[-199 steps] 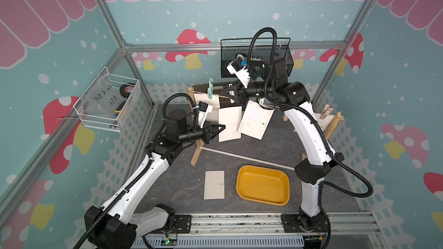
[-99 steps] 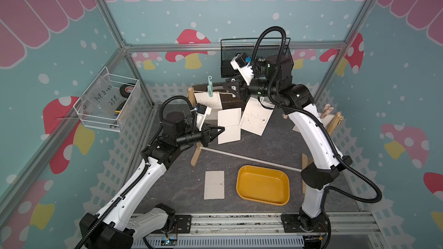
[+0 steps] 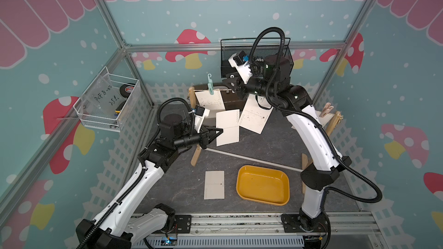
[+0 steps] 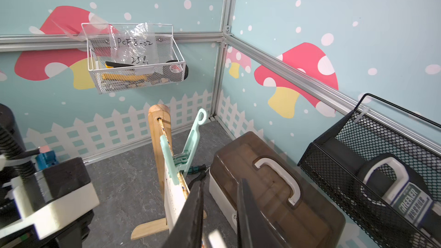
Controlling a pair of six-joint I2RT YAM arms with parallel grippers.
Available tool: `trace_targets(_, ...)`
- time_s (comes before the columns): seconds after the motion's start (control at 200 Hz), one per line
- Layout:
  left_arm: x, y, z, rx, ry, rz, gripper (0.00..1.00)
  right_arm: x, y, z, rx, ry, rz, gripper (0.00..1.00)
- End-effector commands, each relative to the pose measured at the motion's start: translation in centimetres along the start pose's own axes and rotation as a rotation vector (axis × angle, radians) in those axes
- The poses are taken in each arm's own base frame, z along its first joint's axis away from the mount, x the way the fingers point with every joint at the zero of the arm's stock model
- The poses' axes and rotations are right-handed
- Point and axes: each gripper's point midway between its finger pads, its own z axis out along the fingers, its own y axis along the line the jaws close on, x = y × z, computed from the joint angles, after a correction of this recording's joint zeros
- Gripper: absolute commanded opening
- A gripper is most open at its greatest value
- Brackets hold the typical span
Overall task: Remove the postcards from the strings
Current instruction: Remove the clamp from the clothesline.
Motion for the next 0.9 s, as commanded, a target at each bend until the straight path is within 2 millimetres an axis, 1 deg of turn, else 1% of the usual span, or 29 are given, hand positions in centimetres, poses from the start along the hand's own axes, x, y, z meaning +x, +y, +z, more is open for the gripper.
trace_targets(0.0, 0.8, 0.0, -0.3, -0.016, 0.010, -0.013, 0.00, -0.7, -0.9, 0.2, 0.066, -0.023, -0.055, 0.01)
trace_targets(0.085, 0.9, 0.0, -0.4, -0.017, 0.009, -0.011, 0.00, -0.5, -1.1, 0.2, 0.075, -0.015, -0.058, 0.01)
trace_targets(0.095, 0.8, 0.0, -0.4, -0.017, 0.007, -0.009, 0.00, 0.5, -1.2, 1.3, 0.071, 0.007, -0.052, 0.01)
trace_targets(0.125, 0.8, 0.0, -0.4, -0.017, 0.007, -0.009, 0.00, 1.1, -1.2, 1.8, 0.069, 0.022, -0.051, 0.01)
trace_targets(0.22, 0.7, -0.1, -0.4, -0.015, 0.006, -0.007, 0.00, 1.5, -1.2, 1.9, 0.071, 0.034, -0.061, 0.01)
trace_targets(0.36, 0.9, 0.0, -0.4, -0.015, 0.010, -0.008, 0.00, 2.5, -1.1, 2.4, 0.063, 0.058, -0.065, 0.00)
trace_targets(0.51, 0.9, 0.0, -0.4, -0.015, 0.010, -0.007, 0.00, 2.5, -1.0, 2.5, 0.059, 0.057, -0.068, 0.00)
trace_targets(0.61, 0.8, 0.0, -0.5, -0.020, 0.005, -0.005, 0.00, 3.1, -0.8, 2.8, 0.048, 0.069, -0.063, 0.00)
trace_targets(0.736, 0.9, 0.0, -0.6, -0.022, 0.006, -0.002, 0.00, 3.5, -0.6, 2.7, 0.043, 0.079, -0.068, 0.00)
trace_targets(0.801, 1.0, 0.1, -0.5, -0.020, 0.010, -0.004, 0.00, 4.5, -0.6, 3.2, 0.041, 0.097, -0.071, 0.00)
trace_targets(0.811, 1.0, 0.1, -0.5, -0.019, 0.010, -0.005, 0.00, 3.6, -0.5, 2.4, 0.047, 0.079, -0.078, 0.00)
trace_targets(0.821, 0.9, 0.1, -0.5, -0.020, 0.009, -0.004, 0.00, 3.4, -0.5, 2.2, 0.049, 0.075, -0.080, 0.00)
trace_targets(0.896, 1.0, 0.1, -0.4, -0.018, 0.012, -0.005, 0.00, 3.6, -0.3, 1.9, 0.051, 0.067, -0.088, 0.00)
